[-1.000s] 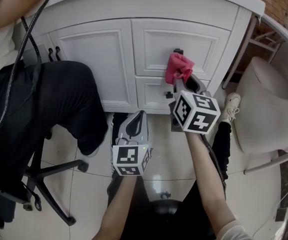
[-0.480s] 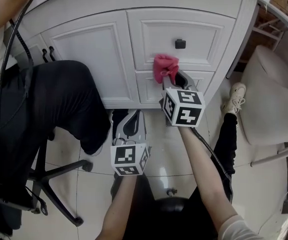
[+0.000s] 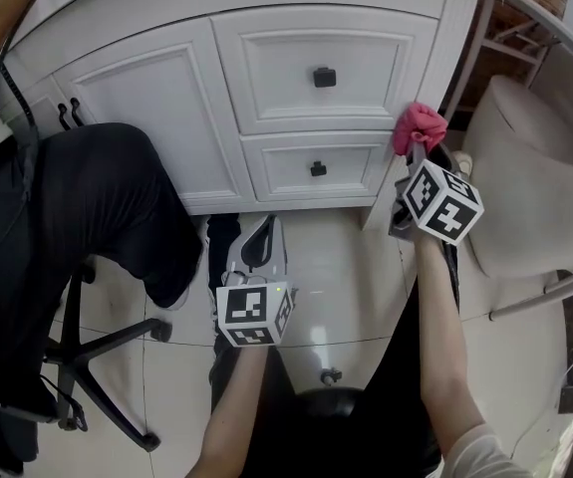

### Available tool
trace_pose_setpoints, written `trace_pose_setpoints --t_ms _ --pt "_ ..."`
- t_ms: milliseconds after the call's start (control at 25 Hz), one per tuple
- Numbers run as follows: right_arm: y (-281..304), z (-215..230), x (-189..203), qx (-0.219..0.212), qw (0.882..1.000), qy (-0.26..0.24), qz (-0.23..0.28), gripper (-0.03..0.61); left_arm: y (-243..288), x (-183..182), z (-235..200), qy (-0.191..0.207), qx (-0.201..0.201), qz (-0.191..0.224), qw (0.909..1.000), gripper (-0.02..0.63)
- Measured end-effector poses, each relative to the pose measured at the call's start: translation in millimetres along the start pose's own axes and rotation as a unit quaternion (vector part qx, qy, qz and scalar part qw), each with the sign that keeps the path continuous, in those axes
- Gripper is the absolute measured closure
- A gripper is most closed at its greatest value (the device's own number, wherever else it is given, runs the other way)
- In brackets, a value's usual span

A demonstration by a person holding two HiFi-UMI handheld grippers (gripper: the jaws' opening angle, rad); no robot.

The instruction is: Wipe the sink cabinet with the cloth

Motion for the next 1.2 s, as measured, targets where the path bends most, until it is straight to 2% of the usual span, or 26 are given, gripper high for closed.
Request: trace_pose_setpoints --t_ms 120,240,400,480,560,640,800,1000,1200 --pt "-6.4 -25.2 3.4 -0.02 1.0 0.009 0.015 0.517 -3.0 4.8 -14.4 -0.008 -0.019 -0.004 0.9998 0.6" --pt "-5.3 -84.8 23.2 -0.106 0.994 0.007 0.015 0.517 -7.5 12.2 -28.5 -0.012 -0.034 -0.015 0.9993 0.598" --pt "10.3 -165.6 71.0 -0.216 0.976 0.0 -0.03 0.517 -17.8 16.7 -37.3 -0.008 -0.027 -0.023 0.9993 0.598" --pt "21.7 -193.9 90.7 -0.244 0.968 -0.02 -0.049 0.517 -20.7 17.8 -41.4 -0.011 -0.027 -0.022 0.9993 0.598" --pt "32.4 -205.4 102.0 -0.25 0.965 -0.044 -0.06 0.517 -21.6 20.7 -45.7 -0.013 -0.032 -0.025 0.9991 0.598" --pt "38.2 -196.5 103.8 -0.235 0.968 -0.057 -0.062 0.517 -22.8 24.0 -48.9 -0.012 -0.035 -0.03 0.9989 0.6" --pt "30.3 -148.3 90.1 -0.186 0.98 -0.06 -0.047 0.515 -20.3 25.3 -50.3 -0.008 -0.035 -0.033 0.9988 0.6" --pt "15.3 -63.9 75.0 -0.081 0.995 -0.049 -0.036 0.515 -6.6 23.4 -40.6 0.0 -0.03 -0.029 0.9991 0.6" --pt "0.5 13.2 71.9 0.018 0.998 -0.031 -0.047 0.517 -4.5 26.0 -31.8 0.0 -0.034 -0.032 0.9989 0.6"
Point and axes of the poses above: the fingertips, and each gripper's own axes: y forward along the fingers, z to its right, x out of its underside, the point moved 9 cm from there along -y, backward along the fingers, and after that the axes turned 8 degrees about -x, right-handed, at the moved point
